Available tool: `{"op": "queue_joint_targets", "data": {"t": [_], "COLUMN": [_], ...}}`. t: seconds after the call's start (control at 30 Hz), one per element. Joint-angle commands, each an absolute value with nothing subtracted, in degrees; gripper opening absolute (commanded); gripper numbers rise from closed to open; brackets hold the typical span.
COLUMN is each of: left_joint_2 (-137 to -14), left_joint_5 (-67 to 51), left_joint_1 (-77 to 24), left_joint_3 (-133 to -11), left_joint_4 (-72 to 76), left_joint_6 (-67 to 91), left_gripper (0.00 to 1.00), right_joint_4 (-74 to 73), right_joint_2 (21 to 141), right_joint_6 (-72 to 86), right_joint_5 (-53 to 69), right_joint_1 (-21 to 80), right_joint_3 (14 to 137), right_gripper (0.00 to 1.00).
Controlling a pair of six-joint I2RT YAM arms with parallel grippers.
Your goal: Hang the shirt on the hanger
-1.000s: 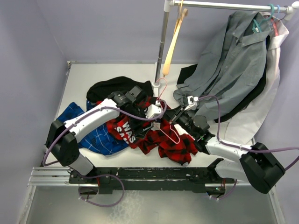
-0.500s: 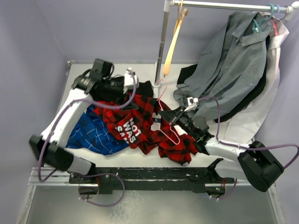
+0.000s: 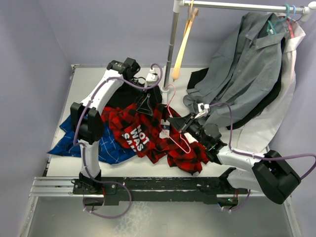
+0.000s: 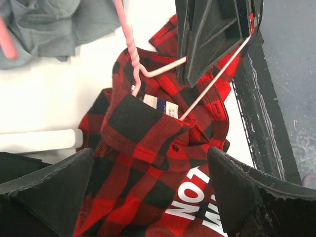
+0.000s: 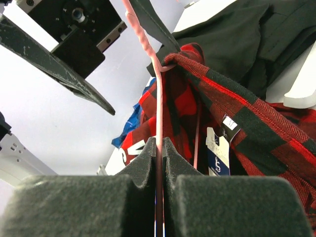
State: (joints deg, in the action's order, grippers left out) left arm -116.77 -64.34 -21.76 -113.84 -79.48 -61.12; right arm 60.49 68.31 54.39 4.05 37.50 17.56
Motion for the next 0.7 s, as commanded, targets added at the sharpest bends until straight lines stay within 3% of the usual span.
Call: {"op": "queue_joint_targets", "data": {"t": [0.0, 0.67], "left_joint_2": [-116.42, -124.26], "left_joint_5": [-68.13, -66.22], "left_joint_1": [-21.68, -25.78], "left_joint_3": [-119.65, -126.53], "left_joint_4": [-78.95, -82.1], "left_joint_6": [-61.23, -63.7], "left_gripper": [0.99, 0.97], "right_joint_4": [64.82, 64.46], "right_joint_2": [66.5, 66.88], "right_joint_6": [52.47, 51.9], "right_joint_5": [4.22, 4.66], "right_joint_1": [37.74, 37.75], "right_joint_3": [18.32, 18.8], "right_gripper": [0.0, 0.0]}}
